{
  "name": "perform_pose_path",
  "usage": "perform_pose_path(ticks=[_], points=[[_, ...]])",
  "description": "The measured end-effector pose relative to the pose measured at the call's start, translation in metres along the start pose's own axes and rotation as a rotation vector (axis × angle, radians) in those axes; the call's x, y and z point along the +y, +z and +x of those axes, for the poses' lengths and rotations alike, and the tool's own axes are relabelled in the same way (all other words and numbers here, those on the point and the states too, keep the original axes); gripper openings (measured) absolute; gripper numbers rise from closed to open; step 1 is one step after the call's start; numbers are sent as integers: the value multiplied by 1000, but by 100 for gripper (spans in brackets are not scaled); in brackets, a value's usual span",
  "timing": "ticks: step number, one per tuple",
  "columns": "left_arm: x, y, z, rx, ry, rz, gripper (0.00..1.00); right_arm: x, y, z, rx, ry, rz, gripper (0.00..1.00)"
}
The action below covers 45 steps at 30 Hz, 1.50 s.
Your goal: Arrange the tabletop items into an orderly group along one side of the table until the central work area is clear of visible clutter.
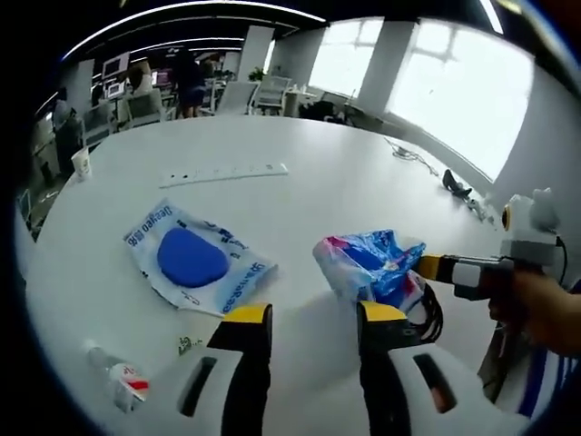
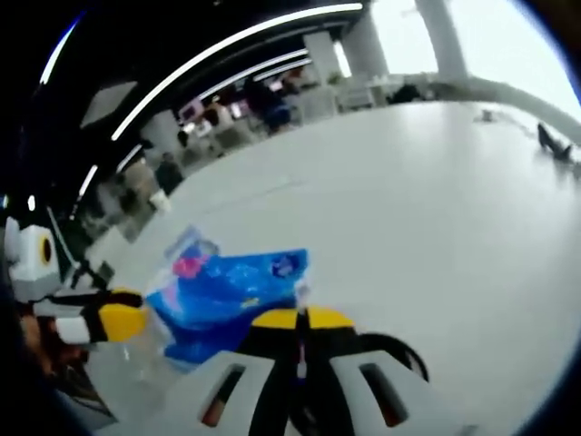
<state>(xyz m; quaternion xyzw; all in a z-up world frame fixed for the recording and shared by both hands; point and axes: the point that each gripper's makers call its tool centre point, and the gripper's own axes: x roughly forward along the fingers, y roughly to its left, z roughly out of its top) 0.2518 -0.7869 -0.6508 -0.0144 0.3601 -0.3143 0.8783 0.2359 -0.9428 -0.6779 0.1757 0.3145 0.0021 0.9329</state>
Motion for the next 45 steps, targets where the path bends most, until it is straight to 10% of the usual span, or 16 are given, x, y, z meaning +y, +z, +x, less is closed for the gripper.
perform_pose_path(ticks=[16,45], points=[[-29,-2,18,22,-63,14,42,3,5,-3,-19,12,11,0],[-38,-2,47,88,-57,52,7,-17,16,-3,-15,17,-15,0]])
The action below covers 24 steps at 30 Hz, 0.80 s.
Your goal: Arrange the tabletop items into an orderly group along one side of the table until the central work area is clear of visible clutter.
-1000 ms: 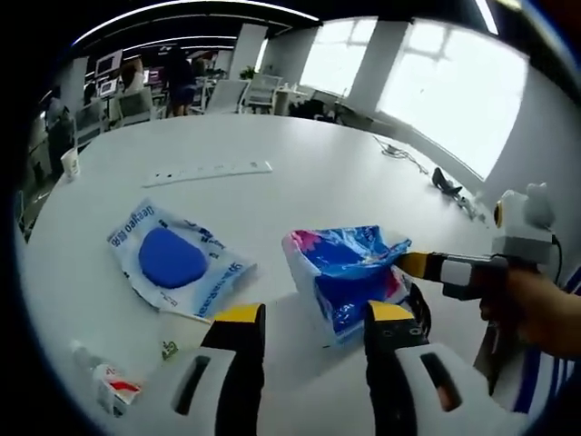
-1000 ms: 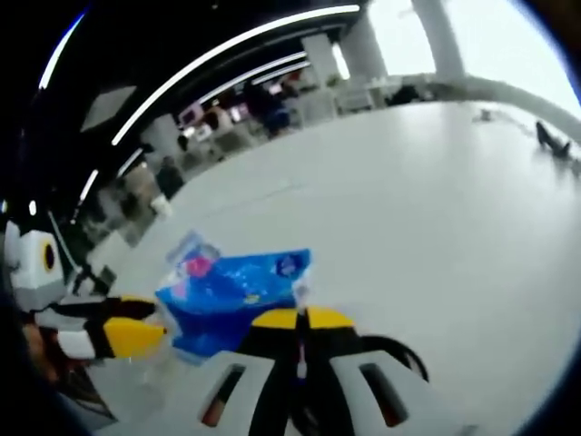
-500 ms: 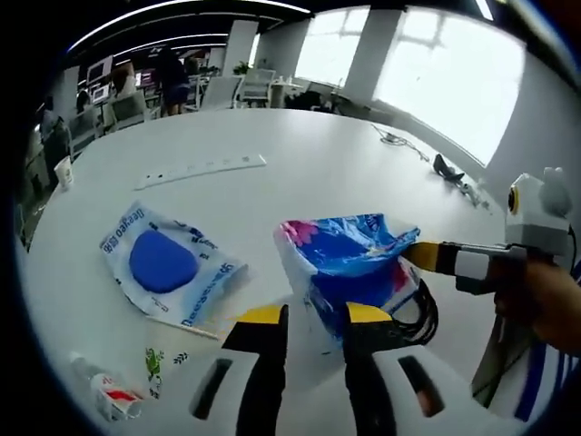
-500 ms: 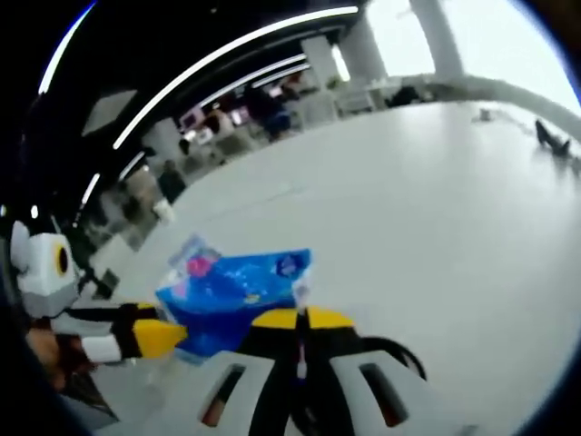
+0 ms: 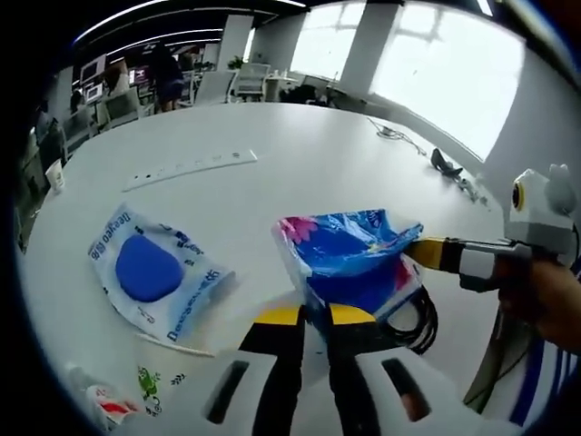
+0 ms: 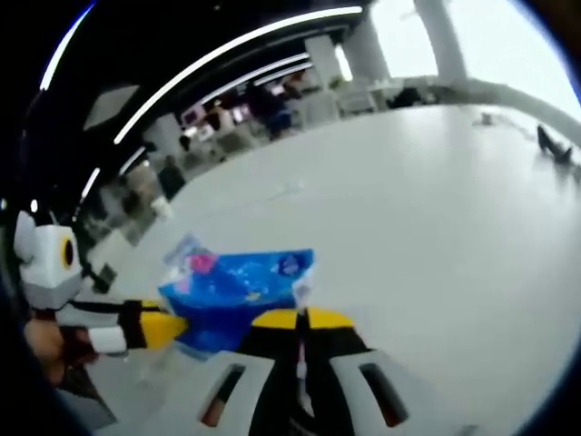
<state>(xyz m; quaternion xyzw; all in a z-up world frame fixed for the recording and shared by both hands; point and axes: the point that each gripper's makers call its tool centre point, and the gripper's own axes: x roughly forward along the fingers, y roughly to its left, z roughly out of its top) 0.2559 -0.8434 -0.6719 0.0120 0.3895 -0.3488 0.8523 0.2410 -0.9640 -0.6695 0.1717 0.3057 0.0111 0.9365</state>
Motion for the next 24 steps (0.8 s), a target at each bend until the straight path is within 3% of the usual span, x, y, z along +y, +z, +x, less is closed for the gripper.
perform_pose_path(ticks=[12,24], points=[[-6,20,21,0,1,13,3,-16,19,8,-7,6,-37,0],[-5,27,48,20,23,16,2,-31,29,30,0,20,-89,0]])
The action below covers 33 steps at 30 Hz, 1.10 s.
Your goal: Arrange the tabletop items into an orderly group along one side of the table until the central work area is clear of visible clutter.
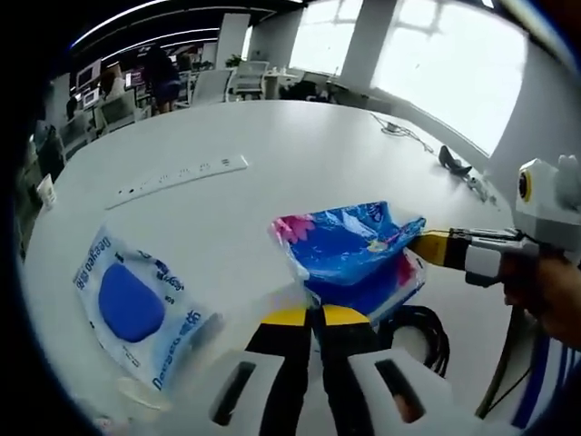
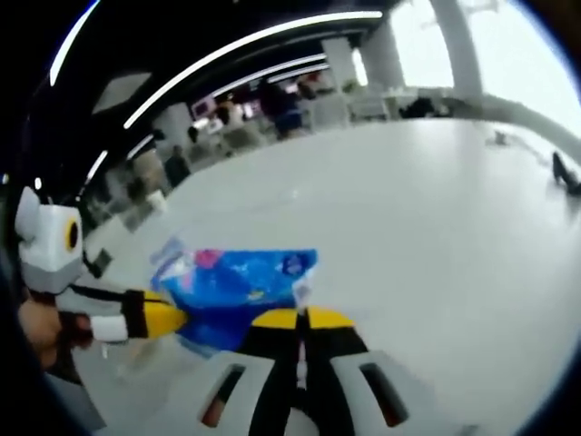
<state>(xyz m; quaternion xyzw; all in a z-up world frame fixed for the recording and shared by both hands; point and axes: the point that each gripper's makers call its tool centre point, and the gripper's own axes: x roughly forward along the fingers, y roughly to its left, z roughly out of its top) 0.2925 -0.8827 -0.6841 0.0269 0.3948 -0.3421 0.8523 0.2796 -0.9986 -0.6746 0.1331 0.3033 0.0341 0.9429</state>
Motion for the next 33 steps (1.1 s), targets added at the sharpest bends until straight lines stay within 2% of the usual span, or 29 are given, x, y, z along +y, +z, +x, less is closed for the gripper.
perform_pose_path(ticks=[16,20,33], points=[[11,3,37,38,22,-25,2,-17,-3,35,28,16,-23,0],[9,1,44,53,26,-23,2,-23,-4,42,35,10,-13,0],[5,-11,53,82,20,-25,2,-32,-17,45,72,-11,-8,0]])
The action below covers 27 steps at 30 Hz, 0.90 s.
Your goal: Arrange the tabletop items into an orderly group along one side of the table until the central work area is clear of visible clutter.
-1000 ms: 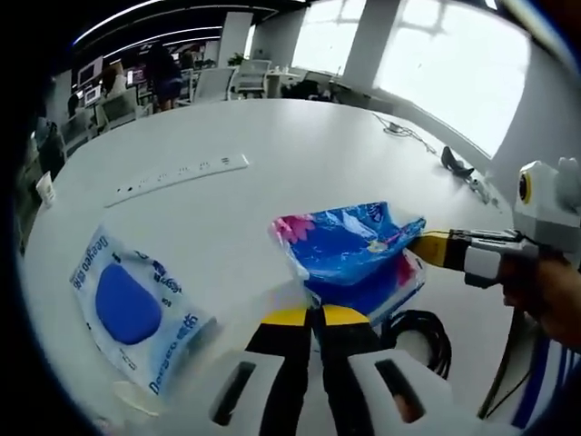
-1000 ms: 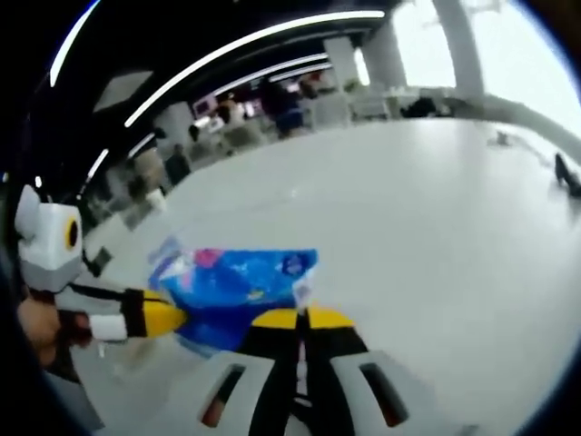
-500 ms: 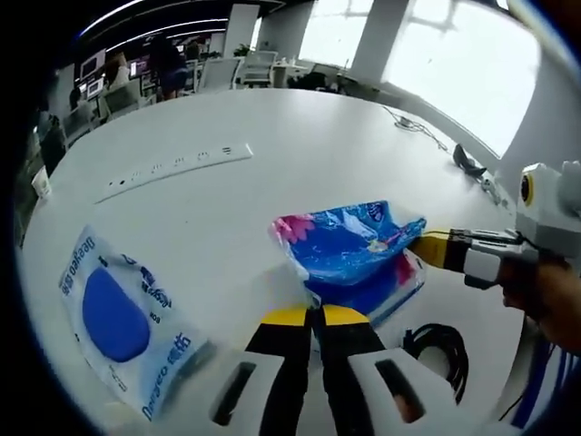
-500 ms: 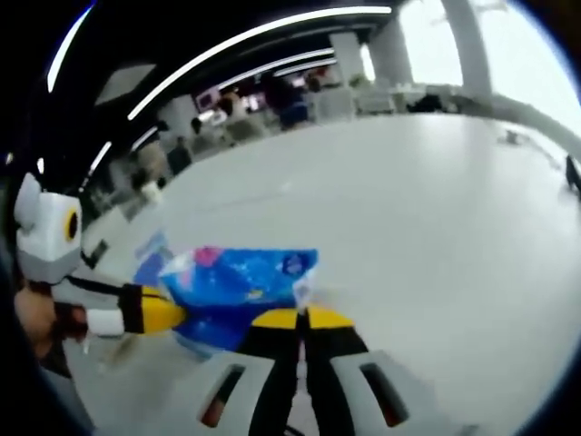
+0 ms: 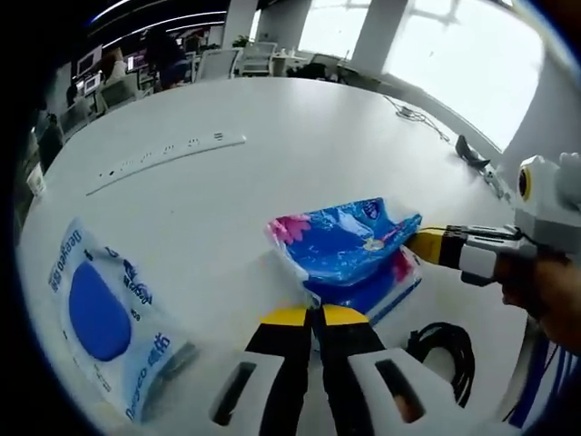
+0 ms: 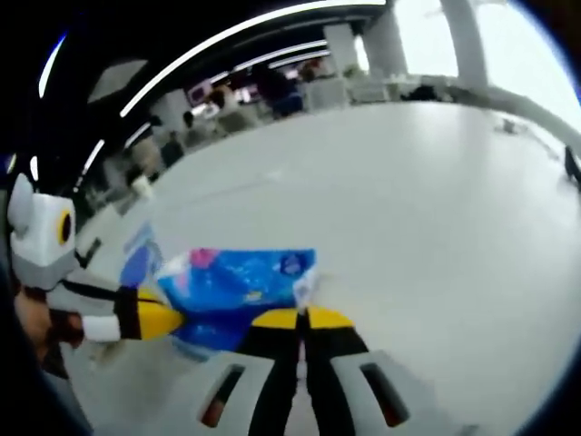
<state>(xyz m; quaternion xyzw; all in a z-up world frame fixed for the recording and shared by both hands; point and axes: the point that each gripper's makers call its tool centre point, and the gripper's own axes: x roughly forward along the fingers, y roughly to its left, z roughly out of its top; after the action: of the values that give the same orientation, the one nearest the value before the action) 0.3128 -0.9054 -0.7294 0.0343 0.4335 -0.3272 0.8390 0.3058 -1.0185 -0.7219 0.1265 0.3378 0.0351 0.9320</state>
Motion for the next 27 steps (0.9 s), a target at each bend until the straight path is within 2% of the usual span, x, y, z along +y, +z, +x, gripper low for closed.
perform_pose_path(ticks=[15,20,27], points=[[2,-3,-1,4,10,-15,3,-1,-4,0,4,-14,-12,0],[0,-3,-2,-2,4,-21,4,0,-4,-1,0,-9,-36,5],[3,-6,-5,-10,14,-42,10,3,-5,-2,-6,-12,-23,9]])
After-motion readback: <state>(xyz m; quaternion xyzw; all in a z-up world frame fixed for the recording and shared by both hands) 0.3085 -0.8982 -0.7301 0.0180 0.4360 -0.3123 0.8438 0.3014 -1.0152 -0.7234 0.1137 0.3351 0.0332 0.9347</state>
